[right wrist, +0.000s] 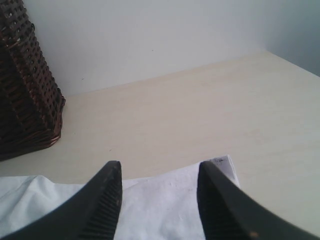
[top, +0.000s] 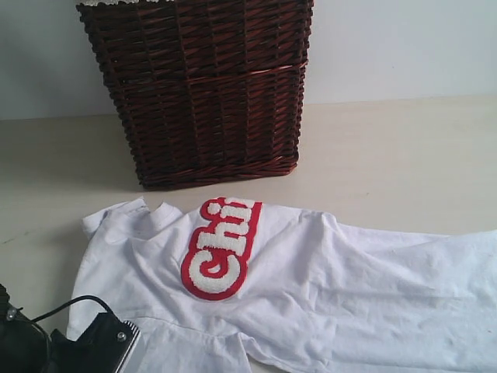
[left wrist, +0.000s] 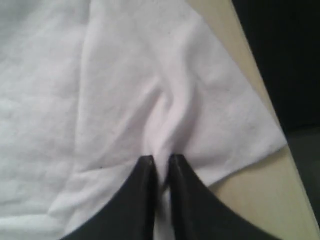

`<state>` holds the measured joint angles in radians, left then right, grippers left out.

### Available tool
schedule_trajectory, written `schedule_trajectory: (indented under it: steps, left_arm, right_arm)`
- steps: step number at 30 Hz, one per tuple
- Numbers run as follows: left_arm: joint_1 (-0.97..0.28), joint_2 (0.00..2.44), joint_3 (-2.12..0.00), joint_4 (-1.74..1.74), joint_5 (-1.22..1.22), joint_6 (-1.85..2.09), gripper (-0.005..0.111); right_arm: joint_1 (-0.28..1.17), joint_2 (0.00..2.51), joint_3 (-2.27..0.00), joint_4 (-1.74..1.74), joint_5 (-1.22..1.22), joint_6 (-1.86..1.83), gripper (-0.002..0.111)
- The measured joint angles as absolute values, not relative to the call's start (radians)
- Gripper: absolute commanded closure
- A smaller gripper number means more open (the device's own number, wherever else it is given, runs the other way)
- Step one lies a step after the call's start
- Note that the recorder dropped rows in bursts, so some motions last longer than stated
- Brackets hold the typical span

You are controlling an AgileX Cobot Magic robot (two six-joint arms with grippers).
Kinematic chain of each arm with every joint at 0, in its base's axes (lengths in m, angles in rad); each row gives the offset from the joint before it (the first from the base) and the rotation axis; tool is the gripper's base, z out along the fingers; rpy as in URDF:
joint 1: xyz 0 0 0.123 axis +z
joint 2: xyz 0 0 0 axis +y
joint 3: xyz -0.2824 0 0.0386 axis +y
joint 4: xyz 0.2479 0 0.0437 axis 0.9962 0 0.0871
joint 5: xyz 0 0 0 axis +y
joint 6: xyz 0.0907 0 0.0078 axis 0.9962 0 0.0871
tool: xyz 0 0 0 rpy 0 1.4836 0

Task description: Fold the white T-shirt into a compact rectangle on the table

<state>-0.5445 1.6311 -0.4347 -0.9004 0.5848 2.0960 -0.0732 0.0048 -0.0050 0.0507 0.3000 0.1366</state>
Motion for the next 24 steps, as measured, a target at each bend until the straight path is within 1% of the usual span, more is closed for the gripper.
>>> schedule_trajectory:
  steps: [5,8,10,13,19,24]
  left_arm:
    - [-0.544,1.621,-0.437,-0.902,0.59,2.066,0.107]
    - [-0.544,1.533,-0.431,-0.861,0.634,1.927,0.107]
    - [-0.544,1.461,-0.444,-0.851,0.713,1.874,0.107]
    - [-0.538,1.404,-0.524,-0.844,0.758,1.768,0.107]
    - [-0.439,1.414,-0.677,-0.906,0.76,1.685,0.107]
    - [-0.347,1.486,-0.767,-0.965,0.741,1.612,0.107]
  right_arm:
    - [-0.073,0.005,-0.005,0.051,0.3,0.137,0.062]
    - [-0.073,0.005,-0.005,0.051,0.3,0.137,0.062]
    - [-0.073,0.005,-0.005,0.051,0.3,0.137,0.062]
    - [-0.073,0.005,-0.005,0.051,0.3,0.137,0.062]
    - [-0.073,0.005,-0.005,0.051,0.3,0.137,0.062]
    - [-0.073,0.005,-0.005,0.051,0.3,0.137,0.062]
